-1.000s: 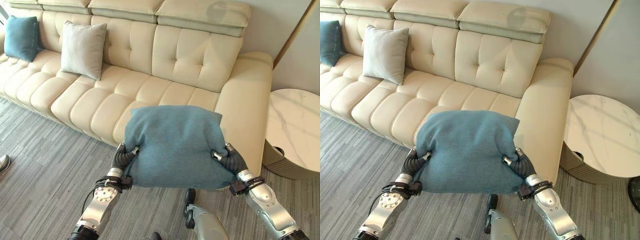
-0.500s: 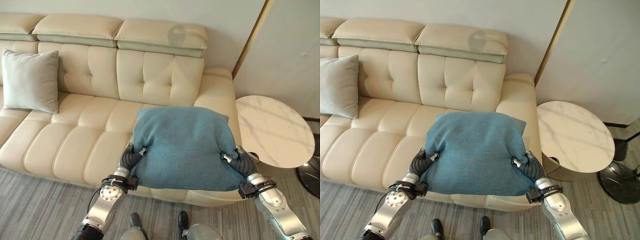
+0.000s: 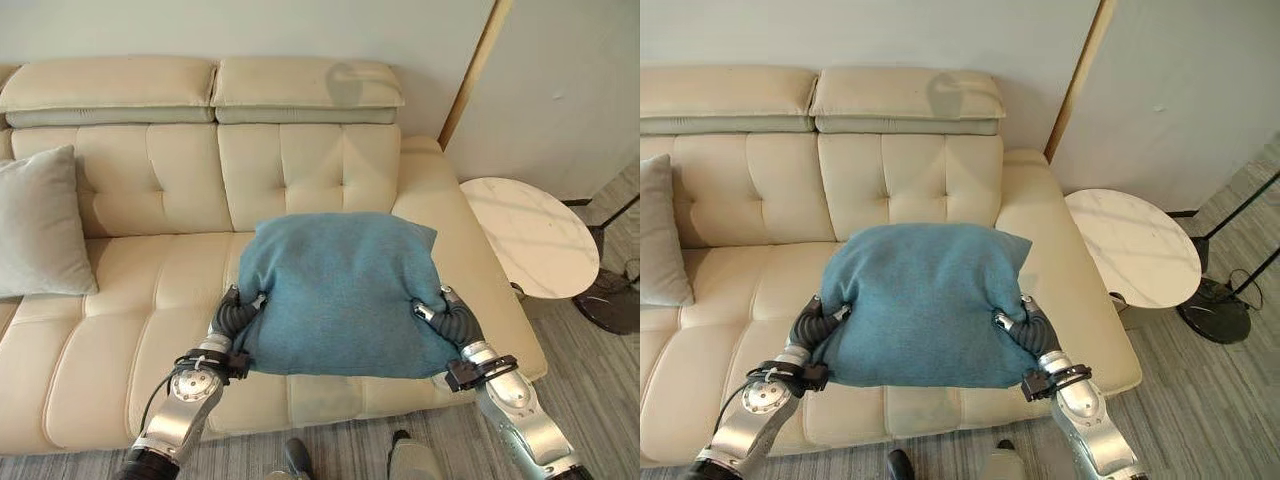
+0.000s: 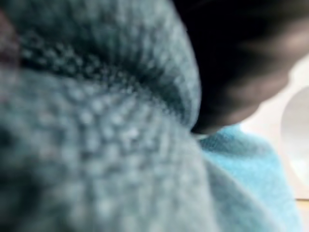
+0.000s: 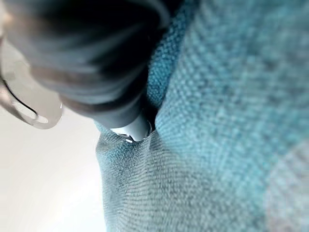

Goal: Pick up all the scattered cushions and arrange them neatly on the sofa.

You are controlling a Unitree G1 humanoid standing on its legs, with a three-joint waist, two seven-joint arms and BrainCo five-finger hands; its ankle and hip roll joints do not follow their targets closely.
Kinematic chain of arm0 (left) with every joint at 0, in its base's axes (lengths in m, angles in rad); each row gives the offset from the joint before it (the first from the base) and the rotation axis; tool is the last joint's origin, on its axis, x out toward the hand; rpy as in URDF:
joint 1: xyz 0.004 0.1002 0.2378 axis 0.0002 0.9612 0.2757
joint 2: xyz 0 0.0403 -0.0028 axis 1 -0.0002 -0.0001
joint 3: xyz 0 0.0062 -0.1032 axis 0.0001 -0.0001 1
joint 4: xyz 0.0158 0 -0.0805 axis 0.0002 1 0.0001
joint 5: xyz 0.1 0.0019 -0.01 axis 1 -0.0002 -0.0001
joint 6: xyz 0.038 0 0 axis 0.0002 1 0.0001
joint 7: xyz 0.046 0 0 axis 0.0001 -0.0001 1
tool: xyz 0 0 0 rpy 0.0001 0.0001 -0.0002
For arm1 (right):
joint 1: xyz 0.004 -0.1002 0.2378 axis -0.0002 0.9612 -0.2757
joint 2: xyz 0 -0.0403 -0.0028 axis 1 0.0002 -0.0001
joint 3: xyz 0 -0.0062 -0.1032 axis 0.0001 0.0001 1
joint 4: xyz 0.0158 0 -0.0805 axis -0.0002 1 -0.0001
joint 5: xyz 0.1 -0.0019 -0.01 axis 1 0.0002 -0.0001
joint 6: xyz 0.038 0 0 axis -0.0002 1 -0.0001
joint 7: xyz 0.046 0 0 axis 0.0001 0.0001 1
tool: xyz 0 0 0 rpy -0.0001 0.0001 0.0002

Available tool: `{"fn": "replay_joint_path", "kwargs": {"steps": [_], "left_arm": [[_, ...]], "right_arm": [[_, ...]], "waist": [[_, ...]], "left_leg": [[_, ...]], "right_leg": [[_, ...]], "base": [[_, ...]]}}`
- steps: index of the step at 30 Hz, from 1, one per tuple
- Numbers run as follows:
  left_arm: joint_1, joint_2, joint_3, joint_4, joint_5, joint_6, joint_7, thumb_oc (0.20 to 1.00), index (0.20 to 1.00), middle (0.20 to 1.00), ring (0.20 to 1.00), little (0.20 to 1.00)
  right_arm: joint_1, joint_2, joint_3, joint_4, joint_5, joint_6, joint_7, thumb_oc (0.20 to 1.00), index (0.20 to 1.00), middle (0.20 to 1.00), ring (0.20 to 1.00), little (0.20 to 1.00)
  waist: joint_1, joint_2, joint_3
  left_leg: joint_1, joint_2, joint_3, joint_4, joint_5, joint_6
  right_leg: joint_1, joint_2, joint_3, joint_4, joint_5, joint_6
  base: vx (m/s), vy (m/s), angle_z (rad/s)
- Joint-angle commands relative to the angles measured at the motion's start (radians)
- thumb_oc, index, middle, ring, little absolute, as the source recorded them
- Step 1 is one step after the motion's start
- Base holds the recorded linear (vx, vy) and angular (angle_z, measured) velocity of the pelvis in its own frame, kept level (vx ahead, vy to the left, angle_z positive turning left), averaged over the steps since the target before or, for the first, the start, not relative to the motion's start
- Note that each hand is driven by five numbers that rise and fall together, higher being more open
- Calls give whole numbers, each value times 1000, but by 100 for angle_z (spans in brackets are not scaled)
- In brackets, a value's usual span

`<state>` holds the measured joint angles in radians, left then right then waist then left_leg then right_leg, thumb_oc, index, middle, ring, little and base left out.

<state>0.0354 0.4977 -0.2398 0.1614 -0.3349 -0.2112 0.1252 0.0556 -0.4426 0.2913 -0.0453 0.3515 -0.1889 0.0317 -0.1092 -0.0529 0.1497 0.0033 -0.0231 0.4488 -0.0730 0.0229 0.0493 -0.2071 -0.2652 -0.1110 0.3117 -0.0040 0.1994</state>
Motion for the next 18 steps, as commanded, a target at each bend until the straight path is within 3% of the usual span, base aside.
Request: {"fn": "replay_joint_path", "kwargs": {"steps": [1, 4, 6, 12, 18], "left_arm": [[-66, -67, -43, -129, 3, -123, -42, 200, 200, 200, 200, 200], [-65, -72, -38, -114, 21, -120, -41, 200, 200, 200, 200, 200], [-56, -69, -25, -120, 20, -128, -33, 200, 200, 200, 200, 200], [-137, -68, -30, -95, 29, -152, 24, 200, 200, 200, 200, 200], [-470, -70, -80, 15, 65, -212, 206, 200, 200, 200, 200, 200]], "right_arm": [[-133, 23, 40, -83, 23, -113, 49, 200, 200, 200, 200, 200], [-132, 20, 33, -85, 20, -119, 38, 200, 200, 200, 200, 200], [-178, 26, 50, -86, 17, -123, 24, 200, 200, 200, 200, 200], [-310, 72, 98, -66, 43, -146, -29, 200, 200, 200, 200, 200], [-656, 132, 165, 52, -92, -168, -210, 200, 200, 200, 200, 200]], "waist": [[-4, 21, -32], [-4, 16, -26], [20, 17, -30], [38, 46, -44], [66, 83, 0]], "left_leg": [[-4, 69, -112, 88, -74, -74], [2, 54, -131, 104, -89, -74], [-4, 47, -130, 103, -91, -76], [-60, 41, -128, 69, -72, -82], [-230, 42, -133, 55, -22, -86]], "right_leg": [[-4, 103, -52, -60, -35, -55], [15, 116, -28, -116, -32, -58], [30, 109, -51, -163, -17, -62], [-2, 116, -43, -243, 20, -59], [-181, 107, -9, -236, 50, -62]], "base": [[186, -2, -25], [127, -58, 12], [91, -88, 26], [-10, -37, -5], [-138, 17, -1]]}}
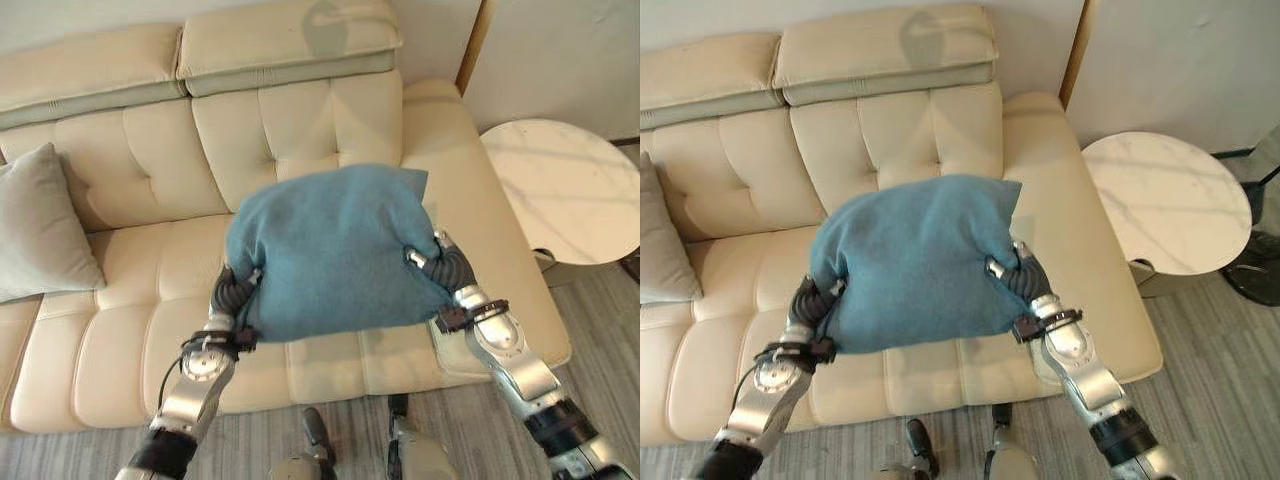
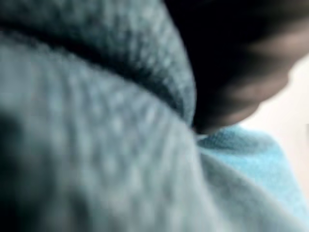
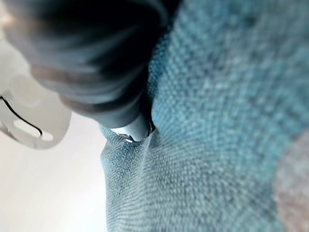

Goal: Pick up all the scattered cushions and arrange them neatly on the sofa.

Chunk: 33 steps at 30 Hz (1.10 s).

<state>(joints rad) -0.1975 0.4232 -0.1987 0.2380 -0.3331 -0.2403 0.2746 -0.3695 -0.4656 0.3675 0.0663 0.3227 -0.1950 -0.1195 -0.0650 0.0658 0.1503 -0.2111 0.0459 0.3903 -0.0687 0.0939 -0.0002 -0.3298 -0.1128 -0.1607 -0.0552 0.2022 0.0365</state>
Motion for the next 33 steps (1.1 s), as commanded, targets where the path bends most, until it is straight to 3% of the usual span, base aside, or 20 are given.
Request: {"fn": "replay_joint_path", "kwargs": {"steps": [1, 4, 5, 11, 12, 13, 14, 16, 19, 23, 28, 33], "left_arm": [[-312, 10, -136, -22, 67, -191, 84, 200, 200, 200, 200, 200], [-581, 19, -188, 138, 46, -204, 174, 200, 200, 200, 200, 200], [-676, 24, -211, 201, 37, -202, 197, 200, 200, 200, 200, 200], [-1180, 17, -277, 546, -46, -209, 236, 200, 200, 200, 200, 200], [-1360, 27, -293, 718, -137, -204, 197, 294, 294, 294, 294, 294], [-1361, 28, -293, 719, -137, -204, 197, 294, 294, 294, 294, 294], [-1411, 41, -299, 820, -195, -172, 160, 1000, 1000, 1000, 1000, 1000], [-1458, 76, -319, 930, -243, -134, 79, 1000, 1000, 1000, 1000, 1000], [-1400, 109, -338, 985, -222, -95, 29, 1000, 1000, 1000, 1000, 1000], [-1224, 140, -275, 956, -238, -93, 20, 1000, 1000, 1000, 1000, 1000], [-1055, 205, -183, 716, -313, -170, 22, 1000, 1000, 1000, 1000, 1000], [-861, 272, -120, 418, -249, -207, 20, 1000, 1000, 1000, 1000, 1000]], "right_arm": [[-307, 163, 97, -24, -82, -160, -89, 200, 200, 200, 200, 200], [-553, 196, 116, 121, -136, -164, -188, 200, 200, 200, 200, 200], [-648, 207, 118, 198, -161, -150, -230, 200, 200, 200, 200, 200], [-1164, 207, 162, 591, -223, -105, -385, 200, 200, 200, 200, 200], [-1319, 182, 236, 768, -143, -100, -360, 244, 244, 244, 244, 244], [-1320, 182, 236, 768, -142, -101, -360, 244, 244, 244, 244, 244], [-1344, 159, 282, 871, -55, -88, -300, 1000, 1000, 1000, 1000, 1000], [-1358, 112, 347, 1004, 76, -66, -193, 1000, 1000, 1000, 1000, 1000], [-1294, 63, 344, 1066, 170, -42, -123, 1000, 1000, 1000, 1000, 1000], [-1169, 37, 283, 1005, 224, -65, -132, 1000, 1000, 1000, 1000, 1000], [-1041, -65, 230, 806, 186, -91, -139, 1000, 1000, 1000, 1000, 1000], [-841, -167, 134, 534, 124, -116, -130, 1000, 1000, 1000, 1000, 1000]], "waist": [[27, -34, 3], [40, -26, 24], [47, -17, 24], [82, 4, 81], [85, 2, 108], [85, 2, 109], [87, 0, 119], [84, -5, 145], [81, -10, 171], [78, -27, 197], [66, -43, 214], [57, -42, 202]], "left_leg": [[-47, -26, -76, 53, -86, -37], [-130, -23, -84, 58, -63, -43], [-140, -21, -101, 56, -77, -53], [-235, -21, -139, 51, -39, -76], [-279, -21, -156, 49, -28, -83], [-280, -21, -156, 49, -28, -83], [-303, -20, -164, 50, -19, -87], [-333, -13, -172, 47, -4, -95], [-354, -6, -177, 32, 17, -107], [-384, -5, -188, 19, 20, -103], [-394, -6, -168, 35, 32, -95], [-356, -8, -159, 31, 28, -96]], "right_leg": [[-89, -46, 44, 136, -152, 100], [-162, -51, 49, 147, -141, 101], [-169, -52, 53, 151, -160, 112], [-255, -64, 39, 170, -160, 130], [-298, -68, 35, 182, -161, 134], [-298, -68, 35, 183, -161, 134], [-321, -70, 33, 188, -157, 138], [-351, -71, 23, 196, -154, 137], [-372, -69, 11, 198, -151, 133], [-416, -54, 25, 196, -146, 130], [-429, -45, 34, 186, -112, 117], [-389, -43, 36, 171, -105, 117]], "base": [[-130, 11, 5], [-62, 4, 7], [11, 10, 7], [-35, -36, 13], [-33, -86, 20], [-31, -100, 20], [-15, -58, 14], [-22, -110, 8], [-25, -121, 28], [-19, -6, 37], [-81, 8, -10], [-16, 8, -6]]}}
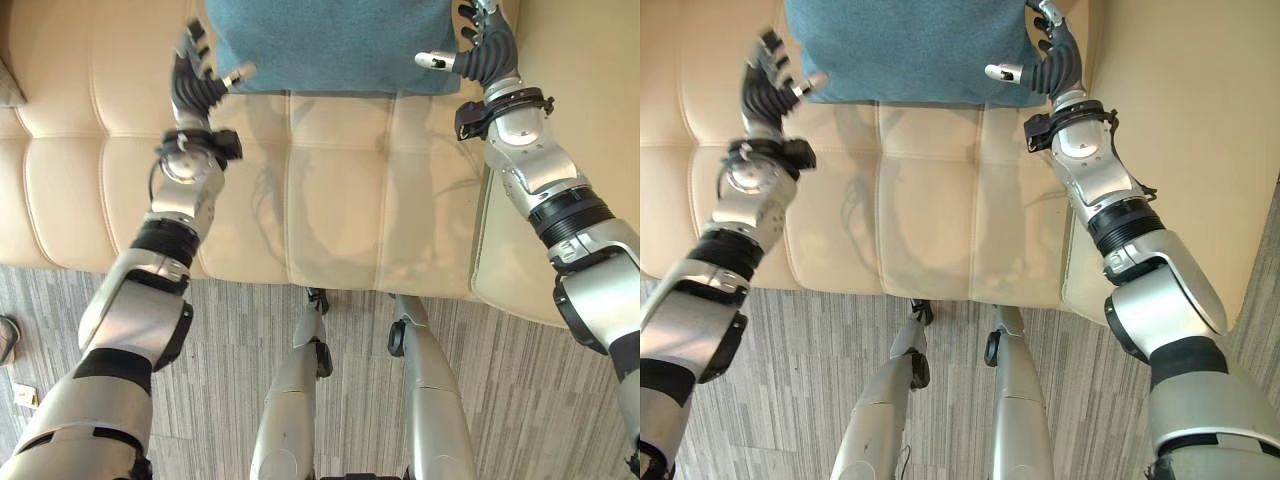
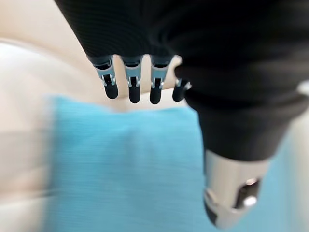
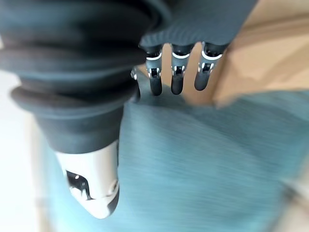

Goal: Pick up all the scattered cushions and arrange them neatly on the sofa.

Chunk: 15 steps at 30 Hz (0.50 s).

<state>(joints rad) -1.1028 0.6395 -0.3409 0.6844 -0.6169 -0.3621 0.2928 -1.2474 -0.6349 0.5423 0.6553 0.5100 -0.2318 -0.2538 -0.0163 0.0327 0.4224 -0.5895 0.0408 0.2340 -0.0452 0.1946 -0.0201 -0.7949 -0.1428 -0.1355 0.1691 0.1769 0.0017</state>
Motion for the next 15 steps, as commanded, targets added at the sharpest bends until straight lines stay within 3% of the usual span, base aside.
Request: {"fn": "replay_joint_path", "kwargs": {"steps": [1, 3, 6, 9, 11, 15], "left_arm": [[104, 71, 37, -92, 61, -86, -7, 1000, 1000, 1000, 1000, 1000], [165, 77, 50, -136, 86, -83, -20, 1000, 1000, 1000, 1000, 1000], [477, 94, 142, -317, 186, -59, -91, 1000, 1000, 1000, 1000, 1000], [736, 88, 217, -406, 237, -32, -172, 1000, 1000, 1000, 1000, 1000], [958, 34, 269, -422, 262, -1, -247, 1000, 1000, 1000, 1000, 1000], [1120, -32, 315, -366, 303, 29, -283, 1000, 1000, 1000, 1000, 1000]], "right_arm": [[97, -27, -63, -123, -86, -81, 15, 1000, 1000, 1000, 1000, 1000], [166, -49, -92, -182, -106, -88, 31, 1000, 1000, 1000, 1000, 1000], [530, -120, -251, -435, -172, -104, 114, 1000, 1000, 1000, 1000, 1000], [836, -123, -383, -585, -165, -117, 204, 1000, 1000, 1000, 1000, 1000], [1111, -95, -453, -645, -160, -111, 298, 1000, 1000, 1000, 1000, 1000], [1310, -27, -514, -573, -151, -86, 363, 1000, 1000, 1000, 1000, 1000]], "waist": [[6, -8, -75], [3, -9, -83], [-10, -16, -120], [-28, -26, -155], [-54, -36, -191], [-82, -41, -229]], "left_leg": [[36, -3, 0, 5, -73, -76], [51, -3, 3, 3, -76, -76], [143, -7, 12, -10, -93, -71], [228, -11, 18, -15, -112, -61], [312, -11, 25, -16, -129, -54], [397, -14, 27, -17, -144, -48]], "right_leg": [[90, -13, 8, -57, -80, 151], [106, -14, 5, -62, -78, 152], [196, -19, -7, -80, -78, 157], [285, -26, -13, -91, -82, 160], [380, -33, -22, -96, -94, 167], [468, -30, -31, -101, -107, 171]], "base": [[-19, 19, -11], [3, 19, -7], [44, 32, -8], [82, 51, -13], [120, 56, -11], [88, 64, -5]]}}
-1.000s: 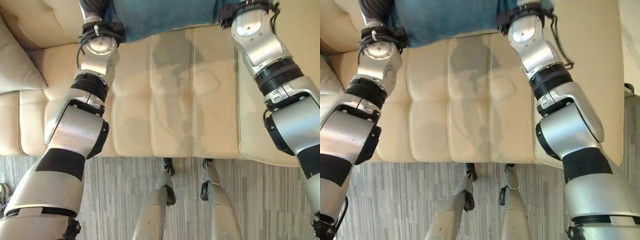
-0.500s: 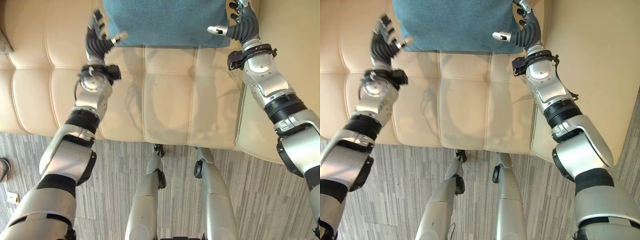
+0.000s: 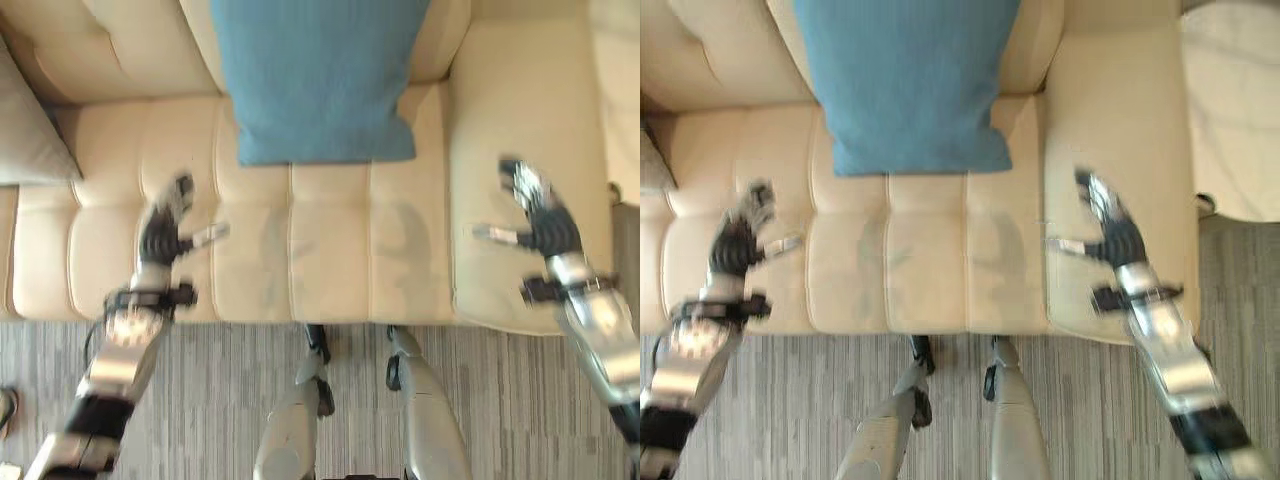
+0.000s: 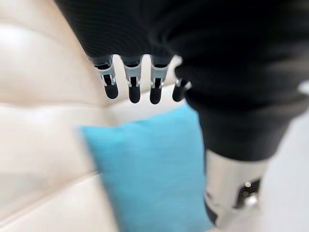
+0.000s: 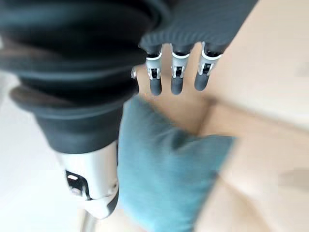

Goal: Pick up all the scattered cushions and arrange them neatly on the sofa.

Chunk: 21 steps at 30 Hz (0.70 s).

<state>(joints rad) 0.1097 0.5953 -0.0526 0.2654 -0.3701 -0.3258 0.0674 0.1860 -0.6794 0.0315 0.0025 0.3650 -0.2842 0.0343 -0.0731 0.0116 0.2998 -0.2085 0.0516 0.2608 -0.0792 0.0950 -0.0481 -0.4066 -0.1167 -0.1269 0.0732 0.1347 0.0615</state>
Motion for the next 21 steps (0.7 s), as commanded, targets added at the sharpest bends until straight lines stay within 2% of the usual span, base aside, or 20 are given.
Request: {"fn": "replay_joint_path", "kwargs": {"steps": [1, 7, 10, 12, 14, 17, 19, 20, 21], "left_arm": [[-56, -8, 34, 93, 81, 6, -64, 1000, 1000, 1000, 1000, 1000], [60, -96, 18, 270, 210, 38, -80, 1000, 1000, 1000, 1000, 1000], [63, -146, 5, 366, 228, 45, -58, 1000, 1000, 1000, 1000, 1000], [55, -161, -9, 404, 235, 50, -42, 1000, 1000, 1000, 1000, 1000], [29, -165, -29, 431, 239, 52, -34, 1000, 1000, 1000, 1000, 1000], [10, -156, -54, 438, 261, 60, -21, 1000, 1000, 1000, 1000, 1000], [7, -153, -58, 446, 270, 65, -19, 1000, 1000, 1000, 1000, 1000], [10, -154, -57, 447, 272, 66, -12, 1000, 1000, 1000, 1000, 1000], [10, -154, -57, 447, 272, 66, -12, 1000, 1000, 1000, 1000, 1000]], "right_arm": [[-76, 39, -10, 131, -24, -26, 95, 1000, 1000, 1000, 1000, 1000], [31, 125, 26, 395, -150, 12, 125, 1000, 1000, 1000, 1000, 1000], [29, 170, 53, 522, -198, 27, 96, 1000, 1000, 1000, 1000, 1000], [9, 201, 71, 585, -205, 32, 78, 1000, 1000, 1000, 1000, 1000], [-11, 224, 88, 617, -204, 34, 65, 1000, 1000, 1000, 1000, 1000], [-17, 242, 114, 632, -201, 34, 57, 1000, 1000, 1000, 1000, 1000], [-17, 256, 124, 651, -203, 36, 56, 1000, 1000, 1000, 1000, 1000], [-14, 265, 119, 657, -215, 36, 43, 1000, 1000, 1000, 1000, 1000], [-14, 265, 119, 657, -215, 36, 43, 1000, 1000, 1000, 1000, 1000]], "waist": [[-36, -21, -121], [-69, -28, -205], [-76, -34, -227], [-80, -36, -220], [-79, -30, -197], [-66, -19, -182], [-52, -26, -194], [-35, -39, -208], [-33, -36, -210]], "left_leg": [[39, -24, 3, 18, -49, -20], [165, -35, 27, 6, -85, -10], [206, -39, 40, -8, -99, -6], [216, -37, 53, -8, -99, -1], [216, -21, 58, -8, -87, 6], [191, 14, 63, -8, -53, 19], [173, 19, 59, -8, -38, 20], [152, 21, 58, -8, -20, 15], [149, 25, 59, -8, -18, 14]], "right_leg": [[105, -55, -43, -5, -68, 113], [218, -44, -32, -37, -63, 123], [245, -41, -26, -45, -54, 130], [228, -44, -14, -18, -22, 143], [215, -28, 3, 80, -59, 145], [214, 8, 16, 303, -159, 122], [245, 20, 27, 378, -177, 119], [302, 26, 32, 357, -183, 116], [300, 30, 32, 352, -178, 115]], "base": [[48, 83, -14], [37, 86, -25], [-24, 66, -10], [-116, 37, -26], [-209, 34, -35], [-266, 13, -31], [-242, -120, 0], [-197, -142, -1], [-251, -255, -1]]}}
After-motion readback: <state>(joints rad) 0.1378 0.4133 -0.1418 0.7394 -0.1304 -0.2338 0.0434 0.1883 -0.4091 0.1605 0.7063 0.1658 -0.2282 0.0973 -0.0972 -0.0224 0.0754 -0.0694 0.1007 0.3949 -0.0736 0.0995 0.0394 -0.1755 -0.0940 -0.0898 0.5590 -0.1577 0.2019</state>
